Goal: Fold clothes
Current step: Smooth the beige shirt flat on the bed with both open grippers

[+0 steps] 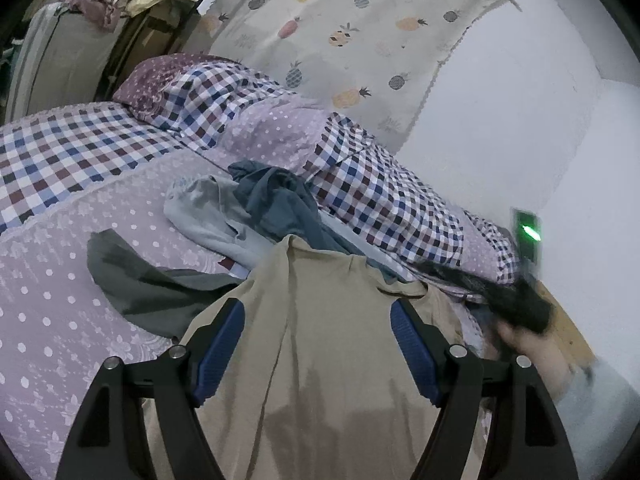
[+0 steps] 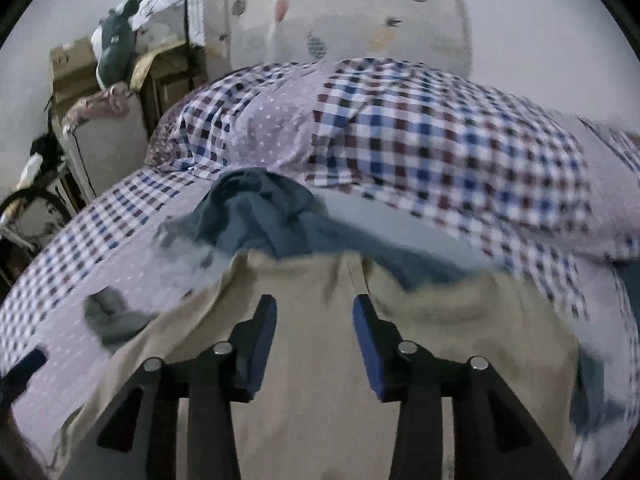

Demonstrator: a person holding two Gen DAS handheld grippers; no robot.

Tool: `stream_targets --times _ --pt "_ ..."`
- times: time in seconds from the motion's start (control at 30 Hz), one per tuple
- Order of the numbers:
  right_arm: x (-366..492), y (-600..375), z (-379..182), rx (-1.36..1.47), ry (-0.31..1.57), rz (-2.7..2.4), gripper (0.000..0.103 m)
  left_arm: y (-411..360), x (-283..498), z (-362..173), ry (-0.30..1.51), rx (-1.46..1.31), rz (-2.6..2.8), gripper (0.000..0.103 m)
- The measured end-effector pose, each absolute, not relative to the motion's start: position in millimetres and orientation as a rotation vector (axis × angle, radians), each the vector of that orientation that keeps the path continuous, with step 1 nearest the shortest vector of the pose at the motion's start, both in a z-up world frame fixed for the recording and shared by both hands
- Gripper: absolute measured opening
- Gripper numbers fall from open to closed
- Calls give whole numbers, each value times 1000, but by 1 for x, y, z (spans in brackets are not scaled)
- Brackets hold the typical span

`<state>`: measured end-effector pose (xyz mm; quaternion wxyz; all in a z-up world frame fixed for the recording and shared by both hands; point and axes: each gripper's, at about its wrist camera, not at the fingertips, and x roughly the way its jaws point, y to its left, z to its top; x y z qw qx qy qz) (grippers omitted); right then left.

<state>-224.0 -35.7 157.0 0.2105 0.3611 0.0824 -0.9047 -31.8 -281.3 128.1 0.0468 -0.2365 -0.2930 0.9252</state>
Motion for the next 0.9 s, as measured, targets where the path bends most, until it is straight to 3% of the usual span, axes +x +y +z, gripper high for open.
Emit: stream_targets --times 0.23,0.43,0.7,0.9 --pt "-95 44 190 1000 112 -2621 54 -239 -19 152 -731 -734 2841 84" --pt "25 95 258 880 35 -2688 59 -198 9 181 -561 -654 2828 85" --pt "170 125 343 668 66 -2708 77 -160 68 212 -410 -544 2777 87" --pt "268 160 393 477 30 -2645 81 -155 134 211 -334 -520 2754 87"
